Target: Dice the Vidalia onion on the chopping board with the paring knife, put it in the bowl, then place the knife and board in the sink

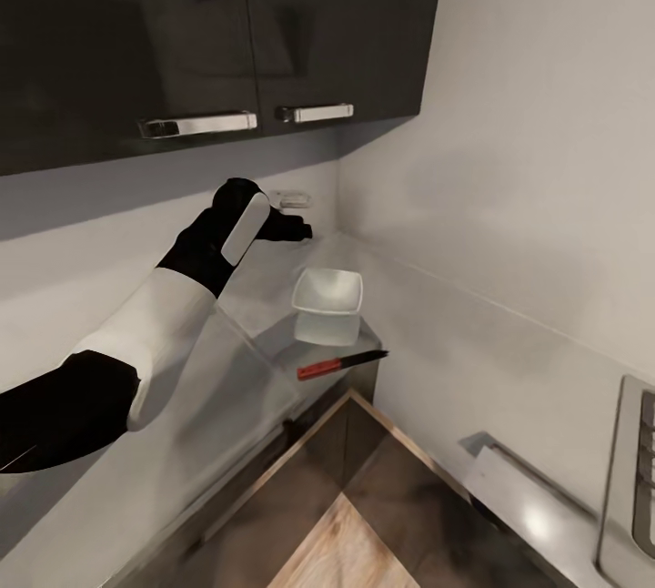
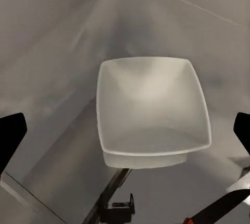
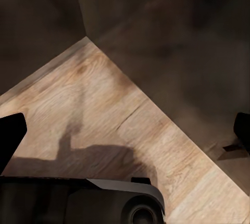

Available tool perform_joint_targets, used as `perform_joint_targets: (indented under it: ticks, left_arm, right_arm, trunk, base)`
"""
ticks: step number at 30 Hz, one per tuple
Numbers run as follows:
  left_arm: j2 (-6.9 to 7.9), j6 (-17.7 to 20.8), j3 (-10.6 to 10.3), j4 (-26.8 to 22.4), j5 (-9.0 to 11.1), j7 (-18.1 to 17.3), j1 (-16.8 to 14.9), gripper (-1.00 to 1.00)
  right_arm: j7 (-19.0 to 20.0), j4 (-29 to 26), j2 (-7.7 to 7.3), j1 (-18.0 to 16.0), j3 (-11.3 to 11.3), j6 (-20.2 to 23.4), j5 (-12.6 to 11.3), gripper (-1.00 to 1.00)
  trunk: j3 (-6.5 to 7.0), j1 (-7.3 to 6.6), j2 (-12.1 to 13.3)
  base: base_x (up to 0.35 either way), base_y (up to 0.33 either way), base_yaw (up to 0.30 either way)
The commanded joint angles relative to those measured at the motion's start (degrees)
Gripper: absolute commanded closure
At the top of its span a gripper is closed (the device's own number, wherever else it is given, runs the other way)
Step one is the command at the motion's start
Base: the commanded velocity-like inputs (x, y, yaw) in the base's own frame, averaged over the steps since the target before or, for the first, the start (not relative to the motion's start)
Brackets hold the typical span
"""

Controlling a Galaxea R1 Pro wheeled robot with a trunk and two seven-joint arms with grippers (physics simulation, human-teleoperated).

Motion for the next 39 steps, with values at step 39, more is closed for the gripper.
perform_joint_targets:
  ticks: [39]
  left_arm:
    - [1.52, 0.14, -0.13, 0.27, 0.60, 0.57, 0.21, -1.00]
  right_arm:
    - [-0.64, -0.14, -0.01, 0.01, 0.04, 0.05, 0.58, -1.00]
  trunk:
    - [-0.10, 0.05, -0.11]
  base:
    - [0.055, 0.000, 0.000]
